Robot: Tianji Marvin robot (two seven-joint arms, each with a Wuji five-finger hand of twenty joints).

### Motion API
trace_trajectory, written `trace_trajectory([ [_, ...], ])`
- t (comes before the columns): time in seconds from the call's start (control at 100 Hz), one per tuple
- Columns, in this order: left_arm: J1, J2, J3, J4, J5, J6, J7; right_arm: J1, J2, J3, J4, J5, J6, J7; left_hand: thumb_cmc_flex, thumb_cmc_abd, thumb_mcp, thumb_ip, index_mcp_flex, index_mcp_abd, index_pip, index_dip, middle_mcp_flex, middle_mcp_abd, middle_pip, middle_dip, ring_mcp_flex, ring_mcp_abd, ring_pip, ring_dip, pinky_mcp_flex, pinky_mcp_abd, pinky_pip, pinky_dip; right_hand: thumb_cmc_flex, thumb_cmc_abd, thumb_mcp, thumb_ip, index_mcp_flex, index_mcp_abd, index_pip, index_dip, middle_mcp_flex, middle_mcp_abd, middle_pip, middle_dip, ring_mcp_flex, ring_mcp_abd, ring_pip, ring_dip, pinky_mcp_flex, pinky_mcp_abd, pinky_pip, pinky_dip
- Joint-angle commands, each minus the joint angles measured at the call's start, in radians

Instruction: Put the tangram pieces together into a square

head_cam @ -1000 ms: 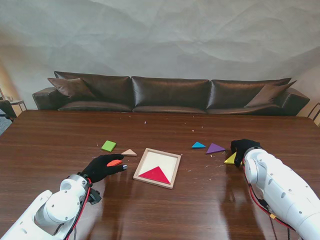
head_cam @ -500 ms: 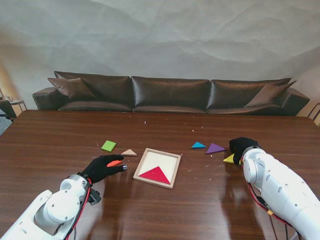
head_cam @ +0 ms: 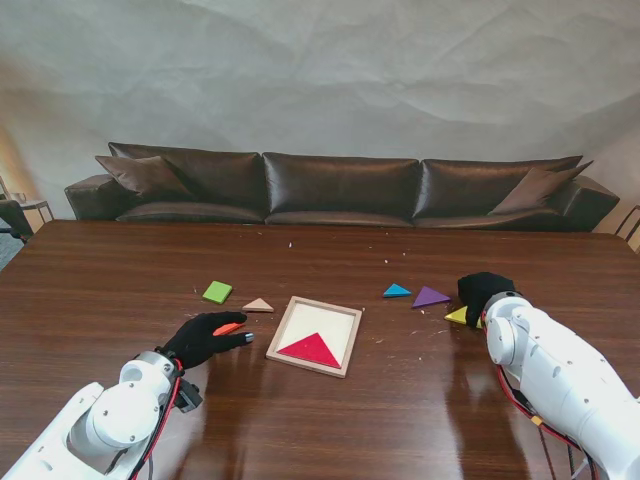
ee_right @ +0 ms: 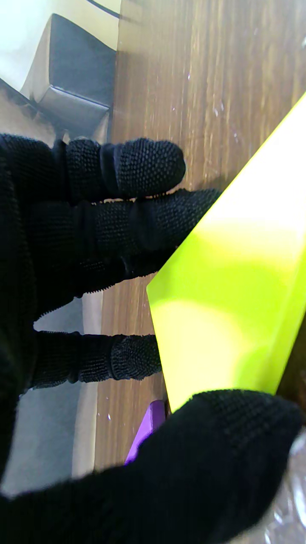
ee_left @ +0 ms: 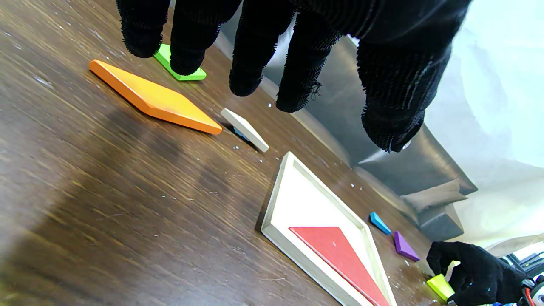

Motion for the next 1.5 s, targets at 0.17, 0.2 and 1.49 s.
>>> trace_trajectory([
  [0.17,0.008,-0.001,-0.001,-0.008,-0.003,0.006,-0.019,-0.046,-0.023,-0.044,0.12,0.035,-0.055,0.005,0.011,0.04,-0.021,0.021,0.011,0.001,0.003,-0.002,0.027,0.004,-0.001,0.012,0.01,-0.007,0.004,0.01,0.0,-0.019,-0.002,0.004,0.2,-0.006,-0.019,-0.131,0.232,0.038,0.198,0.099,0.295,-0.279,-0.171,-0.15,0.128,-0.154,0.101,0.031,0.098,0.02,0.095,0.043],
  [0.2,0.008,-0.001,-0.001,-0.008,-0.003,0.006,-0.019,-0.043,-0.025,-0.048,0.128,0.04,-0.062,0.001,0.01,0.04,-0.021,0.021,0.01,0.002,0.003,-0.002,0.026,0.003,-0.002,0.012,0.009,-0.006,0.004,0.01,0.0,-0.019,-0.002,0.004,0.212,-0.006,-0.027,-0.144,0.243,0.041,0.201,0.101,0.315,-0.283,-0.171,-0.151,0.132,-0.157,0.12,0.033,0.108,0.019,0.099,0.045],
  [1.49,0.018,-0.004,-0.003,-0.008,-0.01,0.01,-0.012,-0.03,-0.025,-0.062,0.199,0.07,-0.171,-0.03,0.011,0.04,-0.021,0.02,0.049,0.023,0.013,0.003,0.022,0.007,-0.003,0.012,0.012,-0.005,0.005,0.01,0.004,-0.016,-0.002,0.003,0.305,0.12,0.097,-0.132,0.378,-0.034,0.115,-0.608,0.616,-0.297,-0.117,-0.032,0.128,-0.273,0.572,0.081,0.328,-0.142,0.245,0.113],
])
